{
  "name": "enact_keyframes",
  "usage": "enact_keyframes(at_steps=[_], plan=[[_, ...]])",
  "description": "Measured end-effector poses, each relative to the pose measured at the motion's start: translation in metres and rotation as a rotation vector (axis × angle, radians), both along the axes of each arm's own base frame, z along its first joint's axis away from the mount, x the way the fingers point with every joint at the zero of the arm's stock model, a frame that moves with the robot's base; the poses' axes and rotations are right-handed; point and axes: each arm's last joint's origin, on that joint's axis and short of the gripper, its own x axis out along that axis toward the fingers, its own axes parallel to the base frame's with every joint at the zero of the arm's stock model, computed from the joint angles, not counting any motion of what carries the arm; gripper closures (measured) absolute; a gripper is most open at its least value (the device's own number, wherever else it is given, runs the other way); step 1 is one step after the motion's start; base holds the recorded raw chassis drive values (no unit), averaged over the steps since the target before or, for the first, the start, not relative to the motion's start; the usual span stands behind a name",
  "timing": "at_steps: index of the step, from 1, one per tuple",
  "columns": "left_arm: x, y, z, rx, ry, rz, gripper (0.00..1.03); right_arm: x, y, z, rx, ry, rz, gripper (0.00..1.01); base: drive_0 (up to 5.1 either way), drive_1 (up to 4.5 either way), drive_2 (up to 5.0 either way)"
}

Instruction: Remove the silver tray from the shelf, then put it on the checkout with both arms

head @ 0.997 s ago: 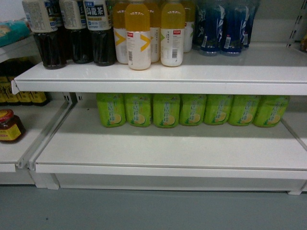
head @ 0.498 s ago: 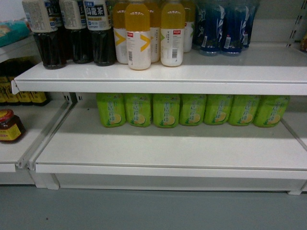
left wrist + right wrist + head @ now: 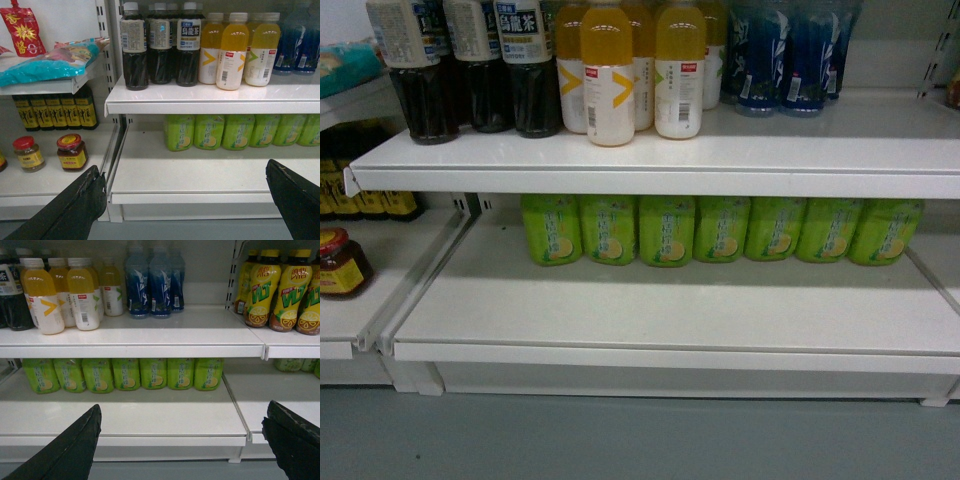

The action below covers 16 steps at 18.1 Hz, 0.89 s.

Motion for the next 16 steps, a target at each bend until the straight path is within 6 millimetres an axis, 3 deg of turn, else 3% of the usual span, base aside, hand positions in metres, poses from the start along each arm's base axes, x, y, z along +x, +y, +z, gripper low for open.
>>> enact_keyframes(at_steps=[16], plan=[[0.0,0.0,0.0,0.001,0.0,-0.002,0.05,0.0,0.0,-0.0001,0.0,0.001,0.001,0.03,0.0,0.0,0.0]])
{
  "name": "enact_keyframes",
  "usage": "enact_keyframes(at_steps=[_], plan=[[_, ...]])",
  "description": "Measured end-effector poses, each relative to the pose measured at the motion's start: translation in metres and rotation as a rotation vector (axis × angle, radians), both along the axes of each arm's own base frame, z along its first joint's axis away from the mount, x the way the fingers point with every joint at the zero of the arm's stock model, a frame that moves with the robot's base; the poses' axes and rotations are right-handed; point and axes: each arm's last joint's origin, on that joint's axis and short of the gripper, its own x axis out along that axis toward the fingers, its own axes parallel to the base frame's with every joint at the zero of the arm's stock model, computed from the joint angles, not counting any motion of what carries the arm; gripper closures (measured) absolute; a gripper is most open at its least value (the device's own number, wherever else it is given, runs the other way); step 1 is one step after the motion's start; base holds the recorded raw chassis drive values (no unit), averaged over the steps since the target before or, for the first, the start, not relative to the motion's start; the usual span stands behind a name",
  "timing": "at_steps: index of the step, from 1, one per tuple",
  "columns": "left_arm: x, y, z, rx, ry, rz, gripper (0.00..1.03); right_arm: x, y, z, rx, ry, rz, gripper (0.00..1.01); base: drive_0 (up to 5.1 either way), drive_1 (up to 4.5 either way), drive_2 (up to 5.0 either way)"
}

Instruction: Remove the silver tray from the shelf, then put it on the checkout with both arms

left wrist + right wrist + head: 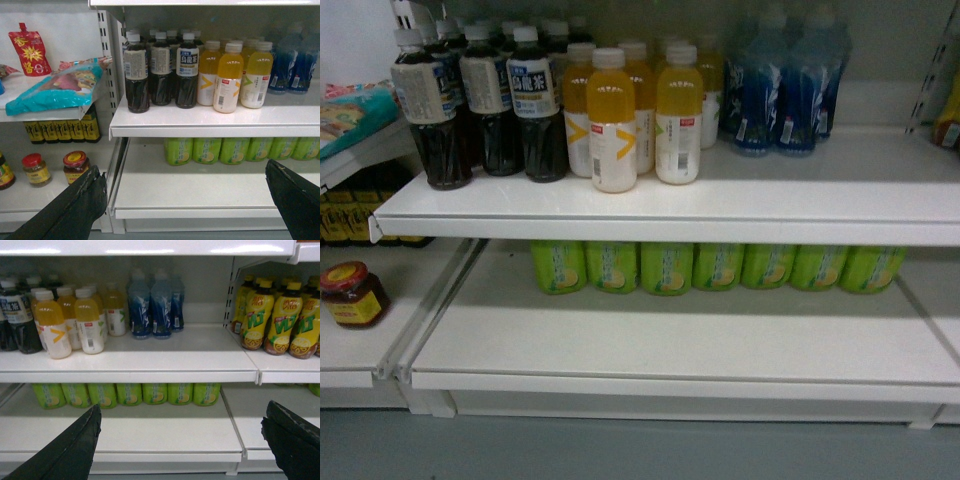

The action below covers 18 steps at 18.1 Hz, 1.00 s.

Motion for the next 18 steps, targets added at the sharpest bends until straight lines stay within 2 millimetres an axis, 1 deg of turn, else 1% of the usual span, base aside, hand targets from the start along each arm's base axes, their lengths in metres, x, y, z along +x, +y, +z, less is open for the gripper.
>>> enact_keyframes(at_steps=[18], plan=[[0.0,0.0001,0.0,0.01,0.0,0.002,0.05,0.0,0.0,0.0001,-0.003,-0.001,0.001,0.03,0.0,0.0,0.0]])
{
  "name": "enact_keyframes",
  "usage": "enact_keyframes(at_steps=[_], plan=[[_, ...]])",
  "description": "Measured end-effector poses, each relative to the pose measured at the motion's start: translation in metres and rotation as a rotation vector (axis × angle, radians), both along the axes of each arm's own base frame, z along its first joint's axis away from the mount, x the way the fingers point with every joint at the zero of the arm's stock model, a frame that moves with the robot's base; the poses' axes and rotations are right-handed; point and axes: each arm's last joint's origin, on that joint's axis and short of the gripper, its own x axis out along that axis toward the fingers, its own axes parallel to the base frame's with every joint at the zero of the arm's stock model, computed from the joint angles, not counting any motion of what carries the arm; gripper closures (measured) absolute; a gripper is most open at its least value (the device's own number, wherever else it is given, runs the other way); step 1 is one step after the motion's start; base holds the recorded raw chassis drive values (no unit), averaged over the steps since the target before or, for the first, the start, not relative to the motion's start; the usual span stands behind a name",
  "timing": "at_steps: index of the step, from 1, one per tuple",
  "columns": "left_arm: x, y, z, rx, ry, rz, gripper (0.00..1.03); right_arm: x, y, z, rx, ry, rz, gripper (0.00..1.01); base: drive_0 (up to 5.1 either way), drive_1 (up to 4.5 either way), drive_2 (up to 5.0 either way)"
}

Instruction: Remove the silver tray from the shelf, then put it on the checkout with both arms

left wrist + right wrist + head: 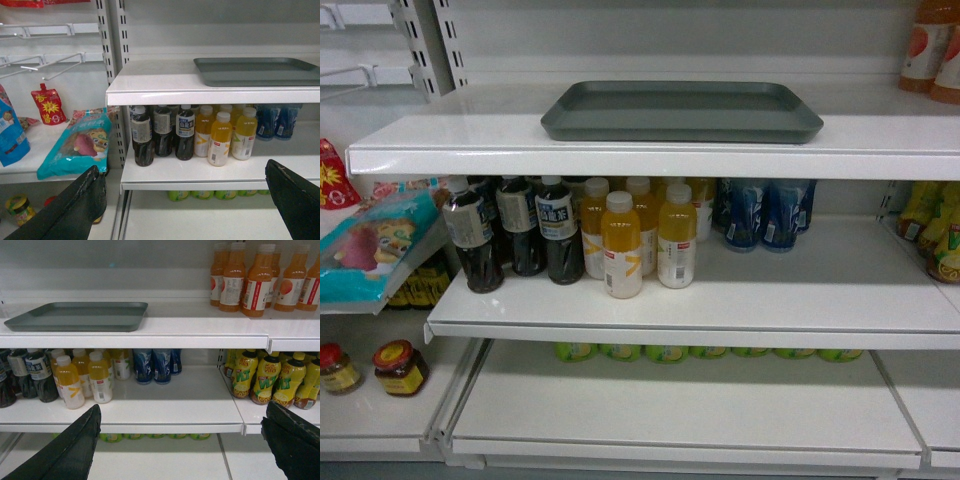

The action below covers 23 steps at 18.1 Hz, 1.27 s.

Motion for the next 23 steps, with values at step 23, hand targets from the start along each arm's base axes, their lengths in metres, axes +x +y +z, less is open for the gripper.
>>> enact_keyframes(at_steps=[23], plan=[[0.0,0.0,0.0004,0.0,-0.004,0.0,0.05,0.0,0.0,0.0001,0.0,-0.002,0.0,0.03,0.1,3.93,-3.8]])
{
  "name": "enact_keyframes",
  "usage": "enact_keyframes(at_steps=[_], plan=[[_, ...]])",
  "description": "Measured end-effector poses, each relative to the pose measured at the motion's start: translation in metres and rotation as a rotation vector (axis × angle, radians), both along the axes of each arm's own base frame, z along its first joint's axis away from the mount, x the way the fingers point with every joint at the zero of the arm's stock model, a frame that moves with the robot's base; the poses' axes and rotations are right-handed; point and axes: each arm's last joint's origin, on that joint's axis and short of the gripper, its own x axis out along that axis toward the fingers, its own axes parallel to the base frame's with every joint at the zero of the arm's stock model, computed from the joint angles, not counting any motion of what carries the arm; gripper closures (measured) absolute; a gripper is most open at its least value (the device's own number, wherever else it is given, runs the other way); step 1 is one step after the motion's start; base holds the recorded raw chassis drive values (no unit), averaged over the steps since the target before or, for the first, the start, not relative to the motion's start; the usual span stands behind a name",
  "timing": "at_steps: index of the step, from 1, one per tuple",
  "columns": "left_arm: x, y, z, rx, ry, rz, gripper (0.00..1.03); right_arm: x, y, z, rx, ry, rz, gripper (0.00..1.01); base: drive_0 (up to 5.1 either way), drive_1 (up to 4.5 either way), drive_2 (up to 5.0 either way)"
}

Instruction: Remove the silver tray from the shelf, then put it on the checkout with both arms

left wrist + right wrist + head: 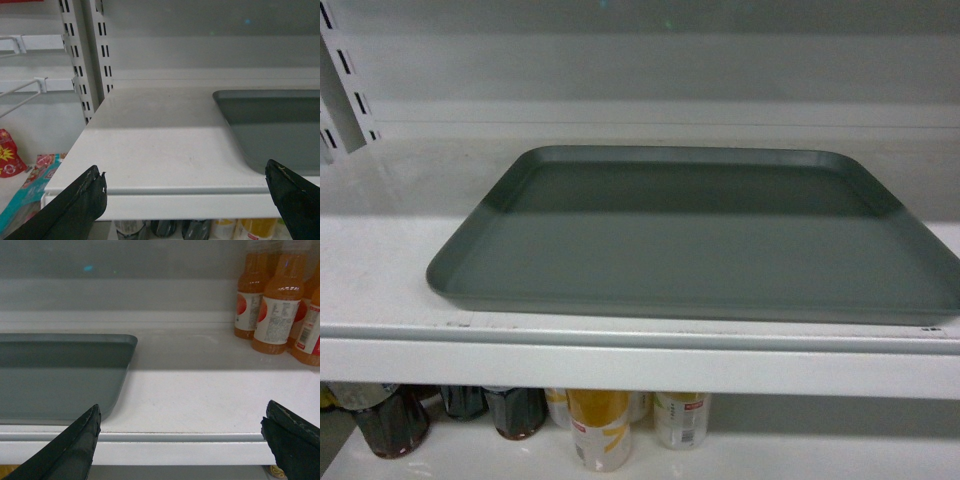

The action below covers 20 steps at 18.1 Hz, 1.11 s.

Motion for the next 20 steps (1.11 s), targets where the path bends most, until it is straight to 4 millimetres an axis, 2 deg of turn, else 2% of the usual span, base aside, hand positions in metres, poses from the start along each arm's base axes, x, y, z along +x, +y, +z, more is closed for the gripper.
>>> enact_keyframes(at_steps=[18,20], plan=[[0.0,0.0,-0.0004,0.0,0.005,0.0,0.05,0.0,0.0,-0.0002,0.0,0.002,0.0,0.03,0.0,0.0,0.0],[0.0014,-0.0026,0.001,-0.021,0.283,0.078,0.05,0.002,-0.0005,-0.0033,0.042,0.083,-0.033,0.03,0.0,0.0,0.0]])
